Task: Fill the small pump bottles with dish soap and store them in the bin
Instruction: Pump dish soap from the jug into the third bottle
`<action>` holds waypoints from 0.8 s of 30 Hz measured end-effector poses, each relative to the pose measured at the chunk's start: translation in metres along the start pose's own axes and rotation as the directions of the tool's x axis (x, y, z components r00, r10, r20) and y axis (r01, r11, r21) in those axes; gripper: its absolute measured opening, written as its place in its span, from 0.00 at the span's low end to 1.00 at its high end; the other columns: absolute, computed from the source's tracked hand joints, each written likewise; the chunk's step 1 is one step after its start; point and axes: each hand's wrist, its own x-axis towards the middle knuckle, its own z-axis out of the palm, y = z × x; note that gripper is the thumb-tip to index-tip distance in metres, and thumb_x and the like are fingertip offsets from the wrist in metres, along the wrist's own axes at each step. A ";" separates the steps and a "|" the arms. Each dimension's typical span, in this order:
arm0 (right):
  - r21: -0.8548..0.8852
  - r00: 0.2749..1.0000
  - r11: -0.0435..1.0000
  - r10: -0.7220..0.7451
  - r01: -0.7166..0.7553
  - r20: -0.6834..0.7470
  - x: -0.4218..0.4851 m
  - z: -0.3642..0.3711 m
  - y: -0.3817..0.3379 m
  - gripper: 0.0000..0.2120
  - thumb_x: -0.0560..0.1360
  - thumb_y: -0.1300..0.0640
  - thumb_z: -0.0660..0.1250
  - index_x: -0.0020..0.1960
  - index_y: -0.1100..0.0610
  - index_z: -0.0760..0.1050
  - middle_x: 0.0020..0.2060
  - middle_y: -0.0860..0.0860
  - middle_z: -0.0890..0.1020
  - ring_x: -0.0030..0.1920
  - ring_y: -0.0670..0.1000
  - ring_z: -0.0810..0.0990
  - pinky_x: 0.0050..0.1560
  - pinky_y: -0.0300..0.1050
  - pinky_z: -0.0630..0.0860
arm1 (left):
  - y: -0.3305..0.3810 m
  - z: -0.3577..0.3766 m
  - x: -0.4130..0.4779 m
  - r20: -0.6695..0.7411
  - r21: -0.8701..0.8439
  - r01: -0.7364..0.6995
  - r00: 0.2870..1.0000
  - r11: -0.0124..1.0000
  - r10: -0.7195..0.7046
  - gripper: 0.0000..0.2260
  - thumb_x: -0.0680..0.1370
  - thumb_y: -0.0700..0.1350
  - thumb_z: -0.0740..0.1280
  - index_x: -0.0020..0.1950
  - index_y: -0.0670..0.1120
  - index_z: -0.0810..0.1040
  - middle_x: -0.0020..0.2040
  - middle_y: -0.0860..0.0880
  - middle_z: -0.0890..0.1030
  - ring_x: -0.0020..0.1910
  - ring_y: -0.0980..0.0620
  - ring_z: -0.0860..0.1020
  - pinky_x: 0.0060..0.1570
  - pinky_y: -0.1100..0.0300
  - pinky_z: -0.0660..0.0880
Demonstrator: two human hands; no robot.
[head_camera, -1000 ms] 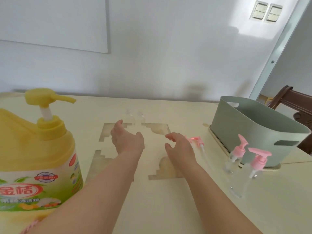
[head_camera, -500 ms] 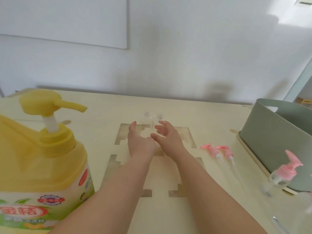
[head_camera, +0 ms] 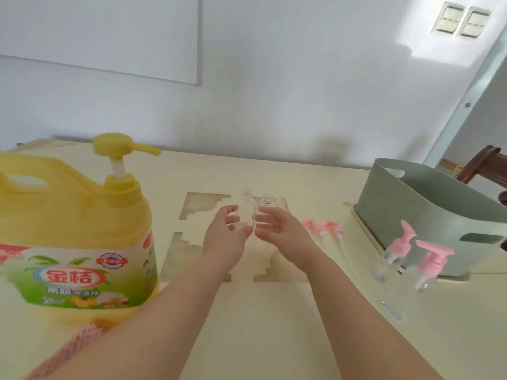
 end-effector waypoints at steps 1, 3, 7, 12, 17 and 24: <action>-0.003 1.000 1.000 -0.001 0.001 0.003 -0.011 -0.003 -0.001 0.20 0.74 0.60 0.71 0.61 0.45 0.71 0.57 0.43 0.80 0.58 0.46 0.80 0.61 0.46 0.75 | 0.000 -0.002 -0.009 0.029 0.015 -0.011 1.000 1.000 0.011 0.20 0.75 0.43 0.69 0.65 0.54 0.69 0.55 0.54 0.76 0.56 0.54 0.74 0.43 0.66 0.68; -0.004 1.000 1.000 -0.002 0.002 -0.003 -0.033 -0.008 -0.004 0.19 0.74 0.61 0.71 0.61 0.45 0.71 0.57 0.45 0.80 0.58 0.46 0.80 0.61 0.44 0.76 | 0.000 -0.005 -0.026 0.073 0.022 -0.025 0.997 0.999 0.023 0.19 0.75 0.43 0.70 0.64 0.55 0.70 0.54 0.55 0.76 0.55 0.54 0.75 0.45 0.63 0.70; 0.009 1.000 1.000 -0.008 0.008 -0.029 -0.069 -0.013 -0.009 0.20 0.75 0.62 0.71 0.63 0.48 0.71 0.58 0.46 0.80 0.57 0.45 0.81 0.60 0.44 0.76 | -0.001 -0.008 -0.056 0.154 0.030 -0.061 0.986 0.998 0.055 0.19 0.75 0.44 0.70 0.63 0.54 0.70 0.54 0.56 0.77 0.54 0.55 0.76 0.45 0.64 0.69; 0.045 0.999 0.999 0.003 -0.001 -0.047 -0.100 -0.015 -0.007 0.20 0.75 0.62 0.70 0.63 0.48 0.71 0.59 0.48 0.80 0.58 0.46 0.80 0.61 0.44 0.75 | -0.004 -0.012 -0.083 0.214 0.061 -0.067 0.975 0.996 0.053 0.17 0.74 0.42 0.71 0.59 0.55 0.70 0.54 0.54 0.77 0.55 0.53 0.76 0.49 0.62 0.70; 0.084 0.997 0.996 0.002 0.005 -0.079 -0.110 -0.017 -0.006 0.20 0.75 0.62 0.70 0.63 0.49 0.71 0.58 0.49 0.80 0.59 0.47 0.79 0.63 0.47 0.75 | -0.004 -0.014 -0.092 0.239 0.153 -0.099 0.969 0.983 0.061 0.17 0.74 0.43 0.70 0.58 0.54 0.67 0.54 0.54 0.77 0.55 0.54 0.75 0.50 0.62 0.68; 0.085 0.996 0.995 -0.038 0.045 -0.083 -0.119 -0.018 -0.022 0.22 0.74 0.63 0.71 0.65 0.51 0.71 0.59 0.50 0.80 0.58 0.47 0.80 0.56 0.41 0.77 | -0.001 -0.019 -0.091 0.248 0.195 -0.063 0.969 0.979 0.013 0.28 0.73 0.40 0.72 0.69 0.52 0.64 0.58 0.51 0.75 0.57 0.54 0.74 0.50 0.62 0.68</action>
